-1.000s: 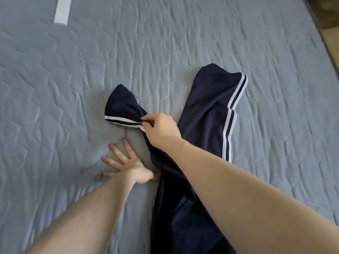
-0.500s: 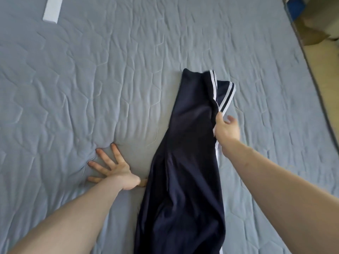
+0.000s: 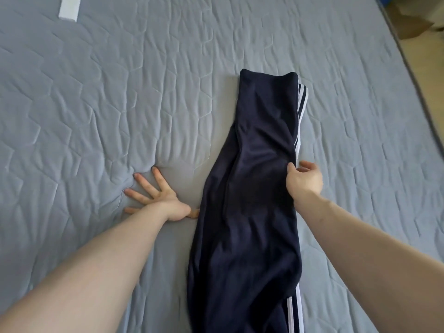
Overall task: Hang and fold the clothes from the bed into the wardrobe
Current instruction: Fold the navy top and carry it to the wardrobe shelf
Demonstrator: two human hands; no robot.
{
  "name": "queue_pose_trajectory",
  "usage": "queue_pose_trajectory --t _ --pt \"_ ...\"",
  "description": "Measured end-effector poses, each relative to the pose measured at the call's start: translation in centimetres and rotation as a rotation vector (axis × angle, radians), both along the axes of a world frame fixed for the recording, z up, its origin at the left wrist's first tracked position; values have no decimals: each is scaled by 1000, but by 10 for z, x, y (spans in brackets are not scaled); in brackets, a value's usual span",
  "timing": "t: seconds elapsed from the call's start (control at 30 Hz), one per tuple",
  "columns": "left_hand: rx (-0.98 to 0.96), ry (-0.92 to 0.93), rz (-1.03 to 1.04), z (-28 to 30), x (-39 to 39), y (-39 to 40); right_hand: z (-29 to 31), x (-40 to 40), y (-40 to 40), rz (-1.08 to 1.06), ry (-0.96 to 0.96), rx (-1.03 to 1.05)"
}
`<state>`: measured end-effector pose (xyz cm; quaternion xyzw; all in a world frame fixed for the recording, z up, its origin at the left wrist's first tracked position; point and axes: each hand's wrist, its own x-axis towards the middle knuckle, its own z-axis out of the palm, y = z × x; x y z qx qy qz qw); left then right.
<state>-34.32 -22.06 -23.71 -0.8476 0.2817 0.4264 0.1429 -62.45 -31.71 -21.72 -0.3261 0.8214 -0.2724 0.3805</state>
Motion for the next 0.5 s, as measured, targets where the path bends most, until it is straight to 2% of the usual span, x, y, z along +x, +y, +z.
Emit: queue_pose_trajectory --t 0.1,0.23,0.33,0.4,0.5 --pt "-46 -20 -29 5 0 9 9 -7 56 144 35 14" --pt "-130 -20 -145 14 2 39 17 -18 179 227 -79 166" --pt "-189 11 -185 22 4 74 19 -32 255 198 -185 251" --pt "-222 18 -221 25 0 107 20 -44 287 226 -154 273" --pt "-333 77 -252 36 -20 174 23 -60 315 269 -3 313"
